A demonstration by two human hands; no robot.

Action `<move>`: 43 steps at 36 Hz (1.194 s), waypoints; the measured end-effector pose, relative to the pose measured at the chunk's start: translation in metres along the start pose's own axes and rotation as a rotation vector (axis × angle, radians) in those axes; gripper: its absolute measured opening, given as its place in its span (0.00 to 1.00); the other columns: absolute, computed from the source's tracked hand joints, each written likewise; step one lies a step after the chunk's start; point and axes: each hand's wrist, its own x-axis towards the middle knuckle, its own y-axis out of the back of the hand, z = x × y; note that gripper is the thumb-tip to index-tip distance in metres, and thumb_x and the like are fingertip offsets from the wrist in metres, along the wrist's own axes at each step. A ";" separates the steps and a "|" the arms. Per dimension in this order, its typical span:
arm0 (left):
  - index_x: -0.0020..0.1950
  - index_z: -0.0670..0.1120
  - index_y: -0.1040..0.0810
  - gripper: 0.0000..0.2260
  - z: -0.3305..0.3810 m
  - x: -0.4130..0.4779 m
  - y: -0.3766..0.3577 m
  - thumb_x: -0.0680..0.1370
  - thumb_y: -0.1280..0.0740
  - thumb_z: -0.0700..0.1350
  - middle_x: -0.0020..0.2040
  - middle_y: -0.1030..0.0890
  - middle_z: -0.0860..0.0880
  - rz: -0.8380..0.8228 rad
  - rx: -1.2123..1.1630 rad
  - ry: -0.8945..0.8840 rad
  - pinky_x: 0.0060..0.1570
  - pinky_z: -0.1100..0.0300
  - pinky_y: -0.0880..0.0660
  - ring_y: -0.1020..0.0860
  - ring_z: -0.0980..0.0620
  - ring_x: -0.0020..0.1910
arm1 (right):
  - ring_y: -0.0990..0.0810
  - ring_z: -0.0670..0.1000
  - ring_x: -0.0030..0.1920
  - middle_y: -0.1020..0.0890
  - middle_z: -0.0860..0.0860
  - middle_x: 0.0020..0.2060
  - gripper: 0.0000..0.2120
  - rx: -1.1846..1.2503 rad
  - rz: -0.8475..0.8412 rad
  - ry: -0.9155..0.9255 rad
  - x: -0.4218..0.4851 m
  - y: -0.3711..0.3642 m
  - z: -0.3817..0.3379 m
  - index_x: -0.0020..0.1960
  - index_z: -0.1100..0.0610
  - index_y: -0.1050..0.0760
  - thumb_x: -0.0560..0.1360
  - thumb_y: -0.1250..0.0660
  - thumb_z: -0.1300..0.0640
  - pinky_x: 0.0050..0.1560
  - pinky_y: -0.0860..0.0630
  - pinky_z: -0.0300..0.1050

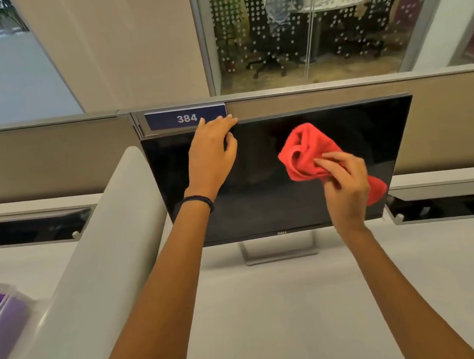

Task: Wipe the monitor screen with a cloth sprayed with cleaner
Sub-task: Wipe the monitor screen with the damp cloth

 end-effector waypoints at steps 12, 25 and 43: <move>0.67 0.46 0.28 0.16 0.003 0.002 -0.003 0.82 0.46 0.46 0.67 0.26 0.48 -0.086 -0.072 -0.033 0.74 0.53 0.50 0.32 0.52 0.69 | 0.18 0.57 0.43 0.17 0.56 0.43 0.09 -0.027 -0.529 0.251 -0.054 -0.050 -0.015 0.44 0.60 0.18 0.65 0.29 0.69 0.42 0.23 0.48; 0.66 0.46 0.28 0.15 0.001 -0.001 -0.010 0.81 0.44 0.45 0.66 0.25 0.48 -0.030 -0.071 -0.021 0.73 0.57 0.53 0.32 0.52 0.69 | 0.22 0.51 0.45 0.20 0.55 0.43 0.10 0.163 -0.529 -0.567 -0.099 0.016 0.057 0.47 0.62 0.23 0.76 0.41 0.72 0.54 0.25 0.53; 0.66 0.46 0.28 0.15 0.001 -0.002 -0.013 0.81 0.43 0.44 0.66 0.25 0.48 -0.009 -0.082 -0.016 0.74 0.55 0.54 0.31 0.52 0.69 | 0.25 0.51 0.46 0.22 0.61 0.45 0.13 0.056 0.363 -0.494 0.043 0.038 0.071 0.51 0.66 0.21 0.69 0.39 0.70 0.48 0.29 0.33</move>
